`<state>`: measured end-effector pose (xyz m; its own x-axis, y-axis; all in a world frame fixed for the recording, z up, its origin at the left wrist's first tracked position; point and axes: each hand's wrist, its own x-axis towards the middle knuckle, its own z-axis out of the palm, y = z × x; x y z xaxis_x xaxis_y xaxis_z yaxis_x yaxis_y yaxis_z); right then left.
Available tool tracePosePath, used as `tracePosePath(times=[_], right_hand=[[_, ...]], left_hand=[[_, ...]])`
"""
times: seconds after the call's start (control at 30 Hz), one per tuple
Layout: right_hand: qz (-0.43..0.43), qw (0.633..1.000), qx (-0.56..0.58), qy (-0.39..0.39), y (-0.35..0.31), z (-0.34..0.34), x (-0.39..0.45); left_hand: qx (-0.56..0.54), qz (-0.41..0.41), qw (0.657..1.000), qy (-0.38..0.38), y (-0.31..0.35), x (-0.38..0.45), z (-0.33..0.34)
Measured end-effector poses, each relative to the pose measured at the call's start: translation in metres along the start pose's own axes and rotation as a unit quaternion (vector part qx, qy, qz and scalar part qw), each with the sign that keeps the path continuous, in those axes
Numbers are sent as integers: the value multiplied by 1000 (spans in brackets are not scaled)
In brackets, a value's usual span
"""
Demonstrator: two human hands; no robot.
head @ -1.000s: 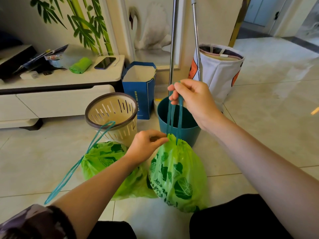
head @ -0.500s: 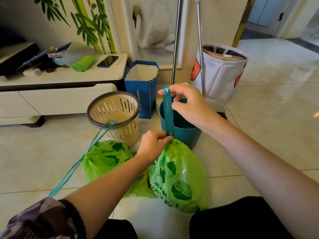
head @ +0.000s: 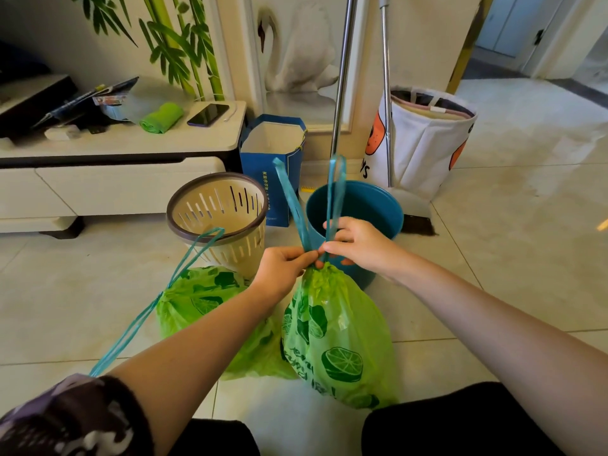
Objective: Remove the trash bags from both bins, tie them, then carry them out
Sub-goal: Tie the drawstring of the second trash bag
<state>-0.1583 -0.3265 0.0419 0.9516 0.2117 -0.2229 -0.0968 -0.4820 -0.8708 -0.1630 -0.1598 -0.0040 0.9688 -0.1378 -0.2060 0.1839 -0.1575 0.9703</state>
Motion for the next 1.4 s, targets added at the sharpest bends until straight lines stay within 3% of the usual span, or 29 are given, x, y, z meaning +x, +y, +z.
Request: tracePosePath(times=[0.27, 0.63, 0.77, 0.93, 1.07, 1.17, 1.3, 1.4], right_hand=[[-96, 987, -106, 70, -5, -2, 0], [-179, 953, -242, 42, -17, 1, -6], [-170, 912, -366, 69, -12, 0, -1], [-110, 906, -409, 18, -9, -8, -4], [-118, 910, -394, 45, -11, -10, -6], [-107, 933, -343, 11, -17, -9, -9], [-77, 977, -198, -13, -21, -9, -12], [-74, 976, -204, -3, -7, -11, -4]], left_hand=[[76, 16, 996, -41, 2, 1, -7], [205, 44, 961, -180, 6, -2, -5], [178, 47, 967, -177, 7, -4, -3], [98, 2, 980, -174, 8, -3, -9], [6, -46, 990, -136, 10, -2, -14], [-36, -59, 992, -107, 9, 1, -18], [-7, -47, 992, -119, 9, 0, -25], [79, -6, 988, -135, 14, -3, -29]])
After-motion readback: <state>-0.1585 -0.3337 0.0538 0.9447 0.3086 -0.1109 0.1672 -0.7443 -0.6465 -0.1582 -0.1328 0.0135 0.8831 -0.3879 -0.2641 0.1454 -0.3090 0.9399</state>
